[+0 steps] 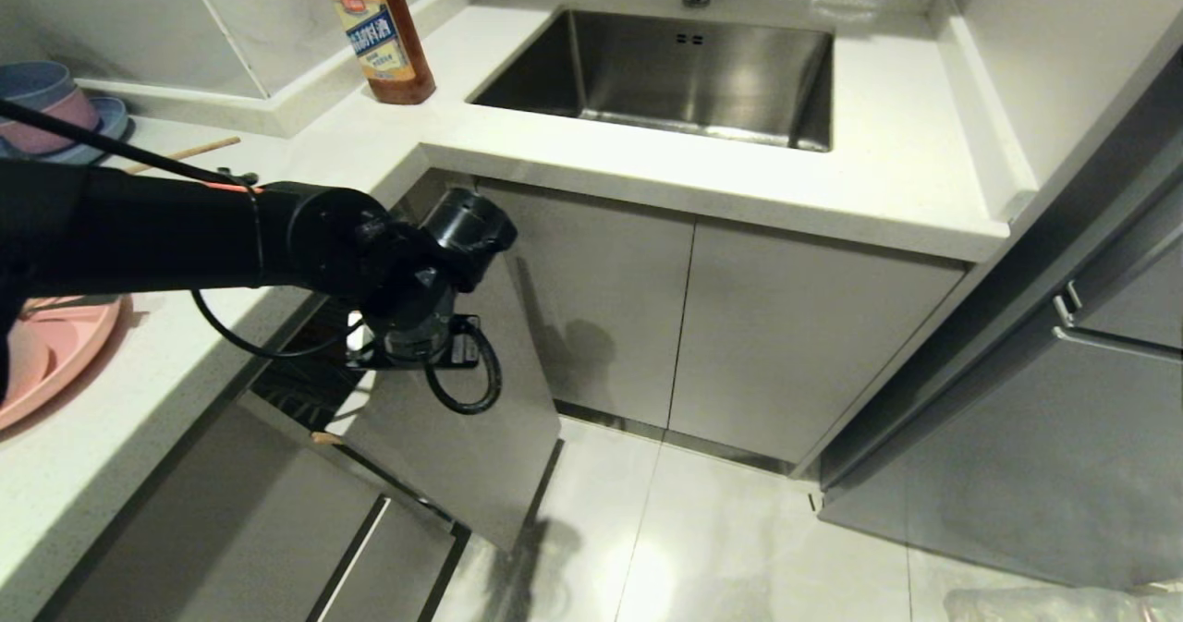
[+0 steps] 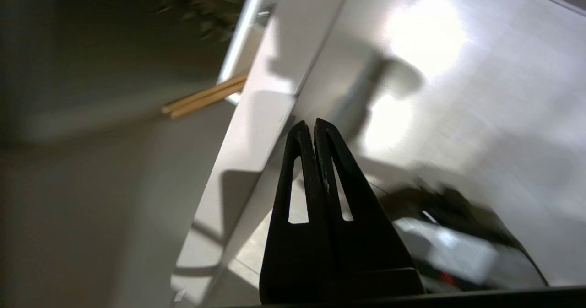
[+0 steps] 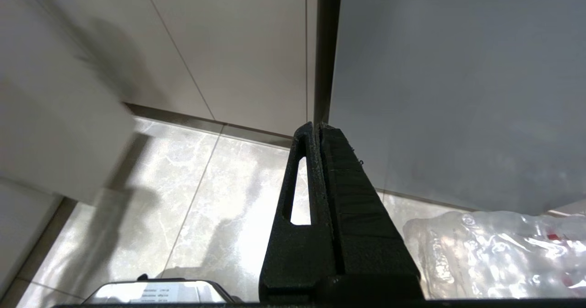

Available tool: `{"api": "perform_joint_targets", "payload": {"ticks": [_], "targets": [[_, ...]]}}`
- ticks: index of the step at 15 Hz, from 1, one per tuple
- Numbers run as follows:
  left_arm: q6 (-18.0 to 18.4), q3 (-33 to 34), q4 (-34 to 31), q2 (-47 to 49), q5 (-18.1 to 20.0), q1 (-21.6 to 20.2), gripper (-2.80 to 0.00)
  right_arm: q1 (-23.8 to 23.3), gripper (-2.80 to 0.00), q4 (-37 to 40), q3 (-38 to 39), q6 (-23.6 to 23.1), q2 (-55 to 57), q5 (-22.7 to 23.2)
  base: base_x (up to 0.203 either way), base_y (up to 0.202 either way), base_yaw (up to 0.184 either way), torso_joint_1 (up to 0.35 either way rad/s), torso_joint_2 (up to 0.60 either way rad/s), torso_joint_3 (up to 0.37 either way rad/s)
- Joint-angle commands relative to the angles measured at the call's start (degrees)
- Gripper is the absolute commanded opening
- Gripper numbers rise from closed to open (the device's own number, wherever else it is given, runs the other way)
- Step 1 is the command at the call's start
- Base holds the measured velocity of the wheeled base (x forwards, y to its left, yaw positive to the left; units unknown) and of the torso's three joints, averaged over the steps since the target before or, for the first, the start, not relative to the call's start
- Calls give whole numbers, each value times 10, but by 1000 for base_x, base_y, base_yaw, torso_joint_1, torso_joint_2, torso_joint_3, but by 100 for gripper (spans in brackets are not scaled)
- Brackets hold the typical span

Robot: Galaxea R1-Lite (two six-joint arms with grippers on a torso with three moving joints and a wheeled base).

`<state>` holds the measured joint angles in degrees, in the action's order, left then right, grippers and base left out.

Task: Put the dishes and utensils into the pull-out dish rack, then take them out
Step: Close the cupboard

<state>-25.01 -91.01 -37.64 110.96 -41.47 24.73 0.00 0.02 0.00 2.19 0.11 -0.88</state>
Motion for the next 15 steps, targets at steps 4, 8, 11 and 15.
{"api": "perform_joint_targets", "payload": {"ticks": [4,8,11,15], "targets": [[29,7,22,-14,-31,-61,-280,0,-280,1,2,0,0,0,0,0,0,0,0,0],[29,8,22,-18,-17,-40,-280,0,-280,0,1,0,0,0,0,0,0,0,0,0],[29,5,21,-32,48,-37,-280,0,-280,0,2,0,0,0,0,0,0,0,0,0],[29,-7,19,-97,224,-38,-280,0,-280,0,1,0,0,0,0,0,0,0,0,0]]}}
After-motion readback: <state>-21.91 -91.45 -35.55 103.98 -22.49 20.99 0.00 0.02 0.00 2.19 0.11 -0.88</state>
